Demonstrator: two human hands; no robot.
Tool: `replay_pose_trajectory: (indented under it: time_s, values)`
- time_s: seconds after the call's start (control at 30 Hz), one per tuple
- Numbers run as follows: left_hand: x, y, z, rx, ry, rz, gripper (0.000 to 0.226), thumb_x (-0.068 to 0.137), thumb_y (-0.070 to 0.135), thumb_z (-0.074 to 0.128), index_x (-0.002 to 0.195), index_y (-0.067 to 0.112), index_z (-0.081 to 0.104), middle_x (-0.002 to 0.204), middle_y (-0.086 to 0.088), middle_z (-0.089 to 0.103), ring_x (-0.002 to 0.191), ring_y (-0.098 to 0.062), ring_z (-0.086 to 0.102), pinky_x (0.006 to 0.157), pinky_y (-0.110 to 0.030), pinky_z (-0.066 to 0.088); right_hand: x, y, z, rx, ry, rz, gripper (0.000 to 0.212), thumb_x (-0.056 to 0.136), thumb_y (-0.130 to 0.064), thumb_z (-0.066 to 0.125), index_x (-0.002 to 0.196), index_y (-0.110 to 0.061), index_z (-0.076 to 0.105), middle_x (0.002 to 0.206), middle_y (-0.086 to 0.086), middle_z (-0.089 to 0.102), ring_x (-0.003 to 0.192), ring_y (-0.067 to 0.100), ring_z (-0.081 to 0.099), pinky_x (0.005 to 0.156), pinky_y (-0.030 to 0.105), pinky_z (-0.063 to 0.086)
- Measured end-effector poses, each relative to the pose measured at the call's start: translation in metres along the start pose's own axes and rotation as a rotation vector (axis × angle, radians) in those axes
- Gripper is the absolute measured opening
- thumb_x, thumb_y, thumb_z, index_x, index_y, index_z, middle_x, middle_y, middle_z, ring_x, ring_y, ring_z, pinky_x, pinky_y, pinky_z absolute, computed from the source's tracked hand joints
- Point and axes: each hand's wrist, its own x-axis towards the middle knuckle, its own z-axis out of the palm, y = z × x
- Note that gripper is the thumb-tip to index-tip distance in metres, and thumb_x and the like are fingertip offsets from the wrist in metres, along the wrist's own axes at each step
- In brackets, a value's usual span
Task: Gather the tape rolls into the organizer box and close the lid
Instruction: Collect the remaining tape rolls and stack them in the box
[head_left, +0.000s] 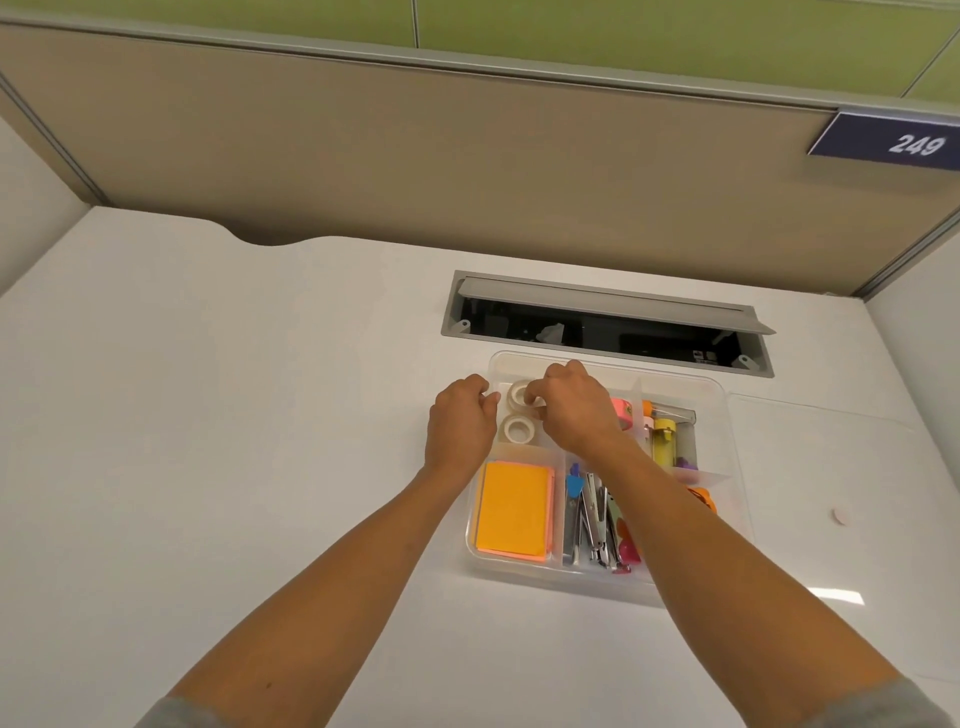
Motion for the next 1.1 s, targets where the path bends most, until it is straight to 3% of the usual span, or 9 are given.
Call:
replay_pose_trajectory:
  time_s: [0.53, 0.93, 1.1]
  values:
    - [-0.001, -0.002, 0.004, 0.004, -0.002, 0.007, 0.026, 0.096, 0.027, 0.052, 0.112, 0.01, 0.063, 0.113, -0.009, 0.067, 0.097, -0.023, 0.064, 0.088, -0.029, 0.05, 0.005, -0.003, 0.0, -0.137, -0.048, -0.076, 0.029, 0.087, -0.031, 0.065, 0.115, -0.021, 0.067, 0.109, 0.006, 0.06, 0.103, 0.023, 0.047, 0.088, 0.034, 0.044]
    - [-0.001, -0.003, 0.005, 0.001, 0.0, 0.007, 0.024, 0.096, 0.026, 0.052, 0.108, 0.009, 0.064, 0.11, -0.01, 0.068, 0.094, -0.023, 0.064, 0.083, -0.024, 0.046, 0.01, -0.005, 0.003, -0.092, -0.061, -0.068, 0.033, 0.087, -0.032, 0.066, 0.119, -0.022, 0.064, 0.114, 0.007, 0.06, 0.102, 0.023, 0.051, 0.088, 0.033, 0.043]
    - [0.0, -0.004, 0.005, 0.002, -0.001, 0.009, 0.023, 0.096, 0.027, 0.052, 0.104, 0.009, 0.064, 0.107, -0.01, 0.068, 0.091, -0.022, 0.064, 0.084, -0.028, 0.05, 0.012, -0.005, 0.004, -0.063, -0.078, -0.06, 0.036, 0.087, -0.032, 0.066, 0.121, -0.022, 0.063, 0.115, 0.007, 0.06, 0.102, 0.023, 0.051, 0.087, 0.033, 0.043]
